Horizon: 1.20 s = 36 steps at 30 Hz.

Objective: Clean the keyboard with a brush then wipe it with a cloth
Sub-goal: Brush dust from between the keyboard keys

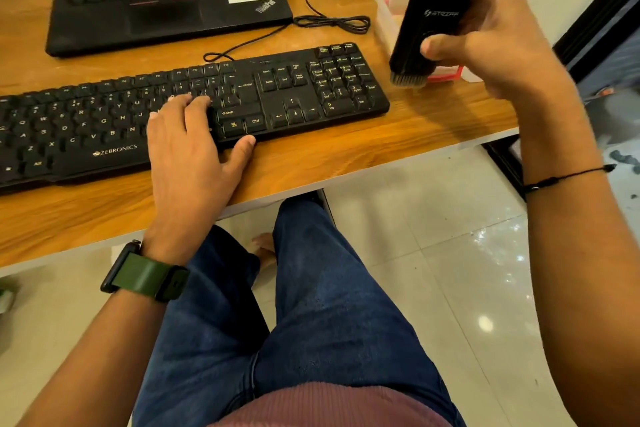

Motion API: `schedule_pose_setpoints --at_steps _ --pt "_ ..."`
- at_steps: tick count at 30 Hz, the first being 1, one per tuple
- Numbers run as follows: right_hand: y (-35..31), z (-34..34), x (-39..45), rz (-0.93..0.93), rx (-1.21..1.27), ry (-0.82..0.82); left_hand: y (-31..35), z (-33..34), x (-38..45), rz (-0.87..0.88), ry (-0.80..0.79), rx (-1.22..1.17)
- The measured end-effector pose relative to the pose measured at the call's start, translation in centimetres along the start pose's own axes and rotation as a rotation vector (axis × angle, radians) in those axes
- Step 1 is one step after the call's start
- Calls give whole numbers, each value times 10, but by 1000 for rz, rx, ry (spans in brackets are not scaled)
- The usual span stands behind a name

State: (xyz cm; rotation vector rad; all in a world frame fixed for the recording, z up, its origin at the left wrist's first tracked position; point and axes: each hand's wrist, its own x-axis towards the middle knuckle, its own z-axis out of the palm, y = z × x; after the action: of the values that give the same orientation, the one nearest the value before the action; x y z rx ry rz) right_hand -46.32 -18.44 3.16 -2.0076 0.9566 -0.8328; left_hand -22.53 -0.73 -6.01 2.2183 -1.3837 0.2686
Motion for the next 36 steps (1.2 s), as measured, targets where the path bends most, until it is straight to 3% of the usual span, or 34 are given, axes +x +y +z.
schedule_pose_setpoints --at_steps 9,15,23,31,36 --pt "-17 57 9 -92 99 -208 0 0 0 2 2 3" --pt "-2 40 13 -54 14 -208 0 0 0 -8 -1 2" --pt "-4 24 23 -80 -40 7 4 -2 0 -22 -7 -3" --pt "6 28 9 21 86 -115 2 -1 0 -30 -11 2" --pt "-1 17 9 -39 121 -95 2 0 -1 -18 -13 3"
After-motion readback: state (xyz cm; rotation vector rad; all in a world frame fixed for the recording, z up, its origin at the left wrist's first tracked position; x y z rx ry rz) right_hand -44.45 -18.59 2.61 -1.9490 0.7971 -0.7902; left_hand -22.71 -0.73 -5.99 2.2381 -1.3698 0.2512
